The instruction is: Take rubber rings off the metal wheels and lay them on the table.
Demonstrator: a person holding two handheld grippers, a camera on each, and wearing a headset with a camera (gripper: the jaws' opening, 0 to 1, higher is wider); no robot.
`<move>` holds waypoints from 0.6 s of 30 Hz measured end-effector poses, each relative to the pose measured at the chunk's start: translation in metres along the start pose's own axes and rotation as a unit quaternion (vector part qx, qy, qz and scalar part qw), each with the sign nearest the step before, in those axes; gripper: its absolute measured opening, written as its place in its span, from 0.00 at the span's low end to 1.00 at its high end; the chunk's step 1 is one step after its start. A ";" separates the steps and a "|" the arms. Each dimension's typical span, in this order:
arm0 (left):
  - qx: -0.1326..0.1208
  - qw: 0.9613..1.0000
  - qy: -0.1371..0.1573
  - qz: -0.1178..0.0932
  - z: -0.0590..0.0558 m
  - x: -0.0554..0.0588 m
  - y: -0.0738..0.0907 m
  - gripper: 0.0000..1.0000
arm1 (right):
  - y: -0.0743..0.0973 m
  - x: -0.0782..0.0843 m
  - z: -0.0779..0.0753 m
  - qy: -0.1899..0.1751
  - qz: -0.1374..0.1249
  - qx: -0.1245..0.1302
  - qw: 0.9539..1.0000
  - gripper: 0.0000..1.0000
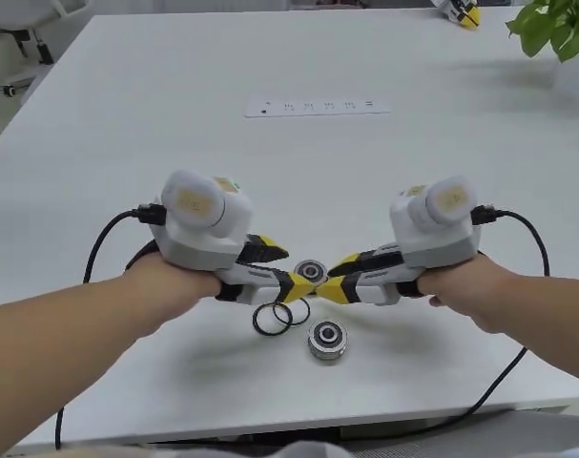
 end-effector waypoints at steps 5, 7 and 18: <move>0.000 1.000 0.000 0.005 0.002 0.000 -0.006 0.33 | -0.001 0.001 0.000 0.003 -0.002 0.001 1.000 0.18; 0.001 1.000 0.000 0.005 0.002 0.000 -0.008 0.32 | -0.001 0.001 0.000 0.003 -0.002 0.002 1.000 0.17; -0.003 1.000 -0.011 0.018 0.003 -0.004 -0.019 0.20 | -0.001 0.002 0.001 0.007 -0.003 0.003 1.000 0.16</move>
Point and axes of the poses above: the centre of the closed fingertips' face, and the gripper's own axes: y roughly backward along the fingers, z roughly to its left, x roughly out of its underside, the point moved 9 cm from there along y, roughly backward along the fingers, and after that the axes turned 10 degrees about x, right-handed, at the moved point
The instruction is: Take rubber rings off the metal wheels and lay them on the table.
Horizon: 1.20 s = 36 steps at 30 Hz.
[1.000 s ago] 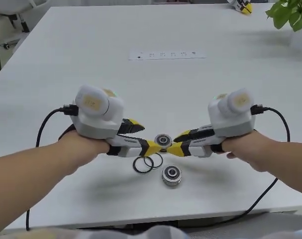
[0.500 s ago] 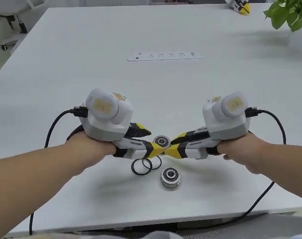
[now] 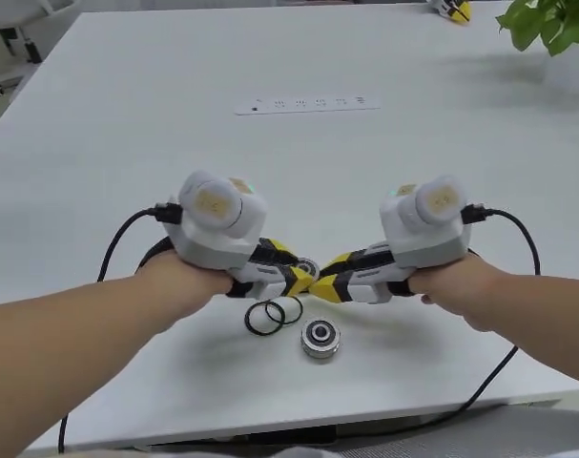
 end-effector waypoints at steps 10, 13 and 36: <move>-0.015 1.000 -0.019 0.010 0.003 0.001 0.000 0.18 | 0.001 0.001 0.000 0.001 -0.002 0.001 1.000 0.16; -0.009 0.999 -0.036 0.019 0.001 0.000 -0.001 0.16 | 0.001 0.001 0.000 0.001 -0.003 0.001 1.000 0.15; -0.023 1.000 -0.015 0.011 0.002 0.003 -0.002 0.13 | 0.003 0.003 0.000 -0.052 0.003 0.009 0.999 0.00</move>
Point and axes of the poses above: the centre of the closed fingertips' face, and the gripper's own axes: y roughly backward along the fingers, z roughly to its left, x roughly out of its underside, the point moved 9 cm from there along y, roughly backward along the fingers, and after that the axes turned 10 degrees about x, right-handed, at the moved point
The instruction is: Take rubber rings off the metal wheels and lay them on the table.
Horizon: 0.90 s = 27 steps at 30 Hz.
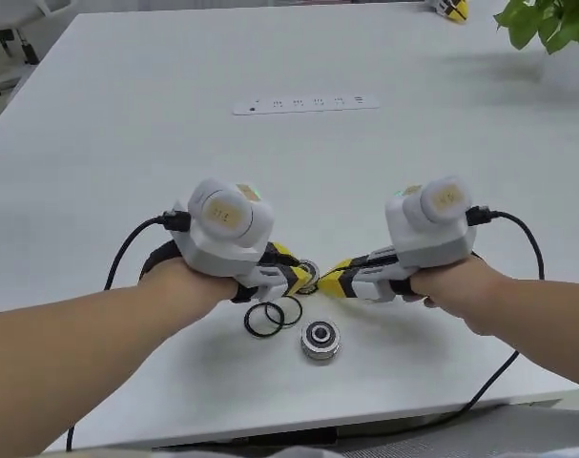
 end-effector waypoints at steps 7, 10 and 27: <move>0.000 1.000 -0.002 0.002 -0.001 0.001 0.000 0.13 | 0.001 0.002 -0.008 -0.080 -0.005 -0.003 0.997 0.00; 0.001 1.000 -0.001 0.002 -0.001 0.001 0.000 0.13 | 0.002 0.003 -0.010 -0.094 -0.008 -0.002 0.996 0.00; -0.003 1.000 -0.003 0.009 -0.001 -0.001 -0.001 0.12 | 0.011 0.001 -0.005 -0.189 -0.043 -0.017 0.981 0.00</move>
Point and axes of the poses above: the centre of the closed fingertips' face, and the gripper's own axes: y roughly backward along the fingers, z roughly to its left, x roughly out of its underside, the point moved 9 cm from there along y, roughly backward along the fingers, and after that the axes turned 10 degrees about x, right-handed, at the moved point
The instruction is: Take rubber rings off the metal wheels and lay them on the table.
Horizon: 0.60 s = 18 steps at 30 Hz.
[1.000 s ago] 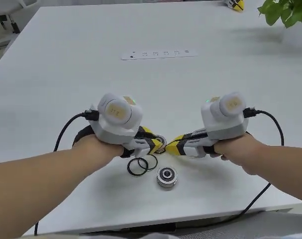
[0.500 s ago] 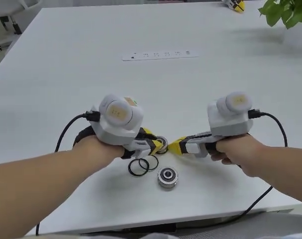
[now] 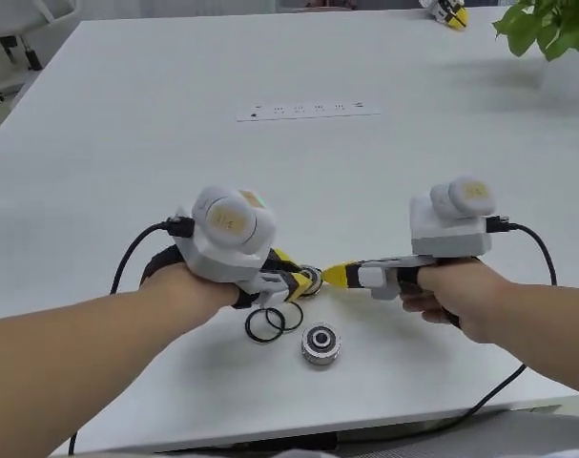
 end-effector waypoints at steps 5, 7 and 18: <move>-0.001 1.000 -0.001 0.004 0.000 0.000 0.000 0.12 | 0.001 0.001 0.003 -0.007 0.000 -0.002 1.000 0.00; -0.001 1.000 -0.002 0.006 -0.001 -0.001 -0.001 0.12 | 0.002 0.002 0.003 -0.009 -0.001 -0.005 1.000 0.00; -0.004 1.000 -0.006 0.012 -0.002 -0.002 -0.001 0.12 | 0.003 -0.001 0.027 -0.036 -0.013 -0.112 0.993 0.00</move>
Point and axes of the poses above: the centre of the closed fingertips' face, and the gripper's own axes: y roughly backward along the fingers, z roughly to its left, x roughly out of its underside, the point moved 9 cm from there along y, roughly backward along the fingers, and after that the axes turned 10 degrees about x, right-handed, at the moved point
